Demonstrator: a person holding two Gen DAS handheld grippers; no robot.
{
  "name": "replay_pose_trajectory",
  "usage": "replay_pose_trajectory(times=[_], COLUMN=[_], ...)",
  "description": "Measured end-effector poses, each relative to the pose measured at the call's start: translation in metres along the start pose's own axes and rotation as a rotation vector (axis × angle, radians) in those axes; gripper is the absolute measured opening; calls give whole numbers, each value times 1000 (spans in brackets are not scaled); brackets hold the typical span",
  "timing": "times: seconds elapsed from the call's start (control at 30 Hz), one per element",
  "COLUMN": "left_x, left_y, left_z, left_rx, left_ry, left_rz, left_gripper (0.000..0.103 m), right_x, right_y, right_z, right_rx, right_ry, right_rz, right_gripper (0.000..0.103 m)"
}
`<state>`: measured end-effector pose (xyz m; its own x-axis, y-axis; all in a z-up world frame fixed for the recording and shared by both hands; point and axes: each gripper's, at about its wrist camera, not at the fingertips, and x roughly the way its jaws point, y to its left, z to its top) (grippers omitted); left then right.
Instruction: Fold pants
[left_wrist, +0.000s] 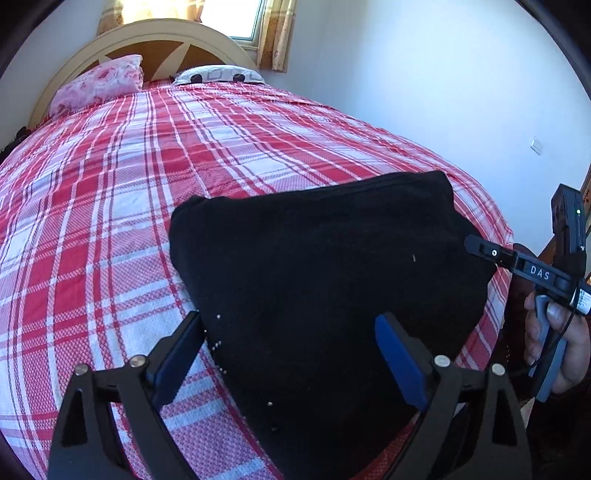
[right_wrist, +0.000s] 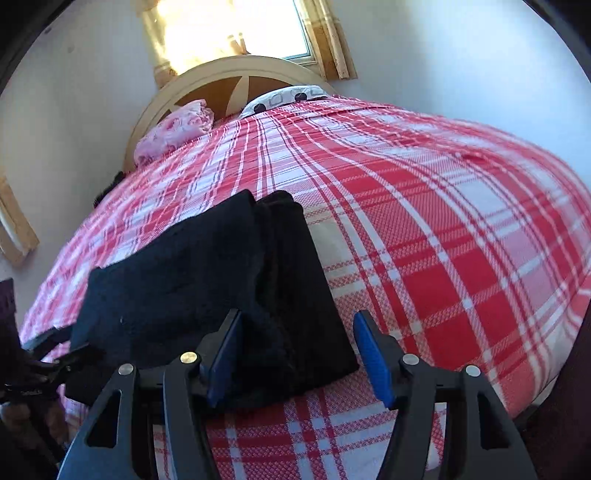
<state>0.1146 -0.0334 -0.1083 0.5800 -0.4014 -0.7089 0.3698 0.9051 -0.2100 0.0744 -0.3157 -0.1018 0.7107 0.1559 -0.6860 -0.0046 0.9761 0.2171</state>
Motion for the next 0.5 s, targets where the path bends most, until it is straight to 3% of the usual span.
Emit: replay_pose_trajectory(times=[0.17, 0.3, 0.43, 0.5], left_x=[1, 2, 4, 4], left_y=[2, 3, 3, 4], left_z=[2, 1, 1, 1], left_rx=[-7, -11, -8, -11], left_ry=[18, 27, 28, 33], left_rz=[23, 24, 38, 40], left_gripper=[99, 99, 101, 102], right_x=[-8, -29, -48, -44], right_y=[5, 20, 63, 87], right_z=[5, 20, 26, 23], right_rx=[-43, -77, -222, -309], right_ry=[-24, -116, -221, -214], right_rz=[-19, -26, 55, 92], right_gripper=[62, 62, 62, 62])
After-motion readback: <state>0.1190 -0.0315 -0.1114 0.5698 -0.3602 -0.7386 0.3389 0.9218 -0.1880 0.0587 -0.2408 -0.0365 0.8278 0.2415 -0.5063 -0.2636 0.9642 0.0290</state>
